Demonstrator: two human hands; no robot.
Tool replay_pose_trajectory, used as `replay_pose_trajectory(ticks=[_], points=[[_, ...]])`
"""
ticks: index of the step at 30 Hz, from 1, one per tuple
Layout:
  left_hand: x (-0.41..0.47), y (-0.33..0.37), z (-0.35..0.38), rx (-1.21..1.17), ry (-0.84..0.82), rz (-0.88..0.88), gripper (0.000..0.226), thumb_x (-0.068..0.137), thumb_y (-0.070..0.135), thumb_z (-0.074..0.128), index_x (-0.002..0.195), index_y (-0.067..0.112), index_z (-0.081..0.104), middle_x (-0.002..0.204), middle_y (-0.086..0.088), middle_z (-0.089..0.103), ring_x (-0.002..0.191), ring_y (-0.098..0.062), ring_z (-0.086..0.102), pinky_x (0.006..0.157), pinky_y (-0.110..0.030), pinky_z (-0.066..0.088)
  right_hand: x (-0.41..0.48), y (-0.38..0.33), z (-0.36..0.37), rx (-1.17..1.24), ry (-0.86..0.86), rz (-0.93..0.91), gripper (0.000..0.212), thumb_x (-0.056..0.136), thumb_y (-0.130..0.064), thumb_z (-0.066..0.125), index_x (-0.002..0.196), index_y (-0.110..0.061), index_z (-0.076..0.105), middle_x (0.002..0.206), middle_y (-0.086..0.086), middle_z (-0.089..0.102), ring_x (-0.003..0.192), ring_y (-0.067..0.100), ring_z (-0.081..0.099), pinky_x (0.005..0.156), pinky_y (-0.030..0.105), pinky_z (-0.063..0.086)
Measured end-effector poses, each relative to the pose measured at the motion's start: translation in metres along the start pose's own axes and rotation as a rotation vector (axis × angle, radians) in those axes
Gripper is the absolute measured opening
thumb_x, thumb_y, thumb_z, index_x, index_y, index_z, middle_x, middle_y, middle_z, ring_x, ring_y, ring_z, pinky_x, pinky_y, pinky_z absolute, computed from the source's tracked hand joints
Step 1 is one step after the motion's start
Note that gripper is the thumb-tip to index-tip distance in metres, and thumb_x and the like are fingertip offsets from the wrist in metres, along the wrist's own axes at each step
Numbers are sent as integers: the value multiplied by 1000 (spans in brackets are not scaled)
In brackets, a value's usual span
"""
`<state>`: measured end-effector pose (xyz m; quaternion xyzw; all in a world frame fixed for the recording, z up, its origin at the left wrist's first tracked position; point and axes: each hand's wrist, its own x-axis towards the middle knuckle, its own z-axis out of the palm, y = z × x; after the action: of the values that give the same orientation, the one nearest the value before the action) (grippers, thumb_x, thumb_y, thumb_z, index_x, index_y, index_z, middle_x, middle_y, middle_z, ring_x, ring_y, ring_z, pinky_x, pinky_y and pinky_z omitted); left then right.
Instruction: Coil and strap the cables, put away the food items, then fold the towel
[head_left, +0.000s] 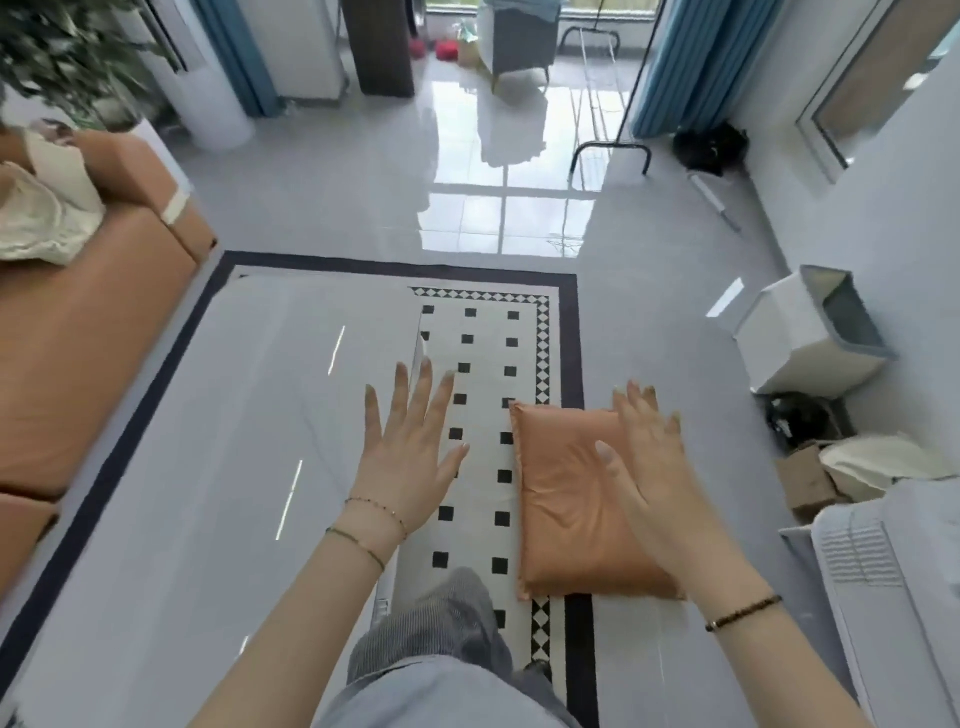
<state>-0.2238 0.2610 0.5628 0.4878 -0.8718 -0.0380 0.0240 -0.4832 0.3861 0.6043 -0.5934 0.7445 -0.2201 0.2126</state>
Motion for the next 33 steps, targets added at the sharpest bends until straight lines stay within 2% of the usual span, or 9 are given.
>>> replay_pose_trajectory(ticks=[3, 6, 10, 14, 19, 24, 33], points=[[44, -3, 0, 26, -10, -51, 77, 97, 60, 9, 159, 22, -16, 167, -5, -21, 153, -29, -22, 120, -58, -13, 61, 8, -8, 3, -1, -80, 66, 100, -57, 15, 159, -29, 7, 166, -14, -4, 150, -2, -15, 125, 37, -9], [101, -8, 5, 18, -13, -83, 78, 95, 61, 5, 158, 21, -18, 166, -5, -24, 151, -29, -25, 118, -55, -19, 129, 19, -13, 5, -8, -90, 66, 101, -56, 18, 160, -26, 8, 166, -13, -5, 150, -2, -17, 124, 34, -10], [195, -30, 12, -30, -3, -119, 77, 100, 59, 12, 159, 17, -13, 166, -6, -24, 151, -28, -26, 120, -57, -14, 238, 23, -23, -16, -6, -102, 66, 104, -50, 24, 161, -22, 6, 167, -9, -8, 149, -2, -19, 125, 33, -11], [297, -73, 3, -30, -10, -155, 76, 99, 59, 7, 160, 18, -11, 166, -4, -22, 152, -29, -23, 121, -58, -12, 348, 12, -39, -17, 17, -126, 66, 105, -49, 25, 160, -22, 3, 166, -12, -8, 147, -7, -17, 125, 30, -9], [420, -122, -37, -48, 4, -233, 76, 104, 53, 20, 154, 20, -27, 162, -5, -32, 148, -27, -33, 120, -56, -17, 485, -19, -57, -30, 10, -191, 66, 104, -50, 25, 160, -23, 4, 167, -10, -6, 149, -5, -15, 122, 23, -11], [509, -149, -50, -144, 23, -316, 75, 105, 51, 23, 157, 19, -20, 165, -5, -26, 149, -26, -31, 120, -55, -16, 592, -36, -59, -20, -48, -287, 64, 106, -47, 30, 161, -22, 8, 166, -12, -4, 150, -4, -13, 125, 30, -7], [678, -209, -50, -108, 144, -480, 75, 104, 48, 30, 160, 17, -9, 168, -5, -17, 153, -26, -19, 119, -56, -13, 796, -22, -61, -67, -132, -442, 63, 108, -46, 28, 161, -21, 5, 167, -9, -5, 151, 1, -15, 125, 33, -7]])
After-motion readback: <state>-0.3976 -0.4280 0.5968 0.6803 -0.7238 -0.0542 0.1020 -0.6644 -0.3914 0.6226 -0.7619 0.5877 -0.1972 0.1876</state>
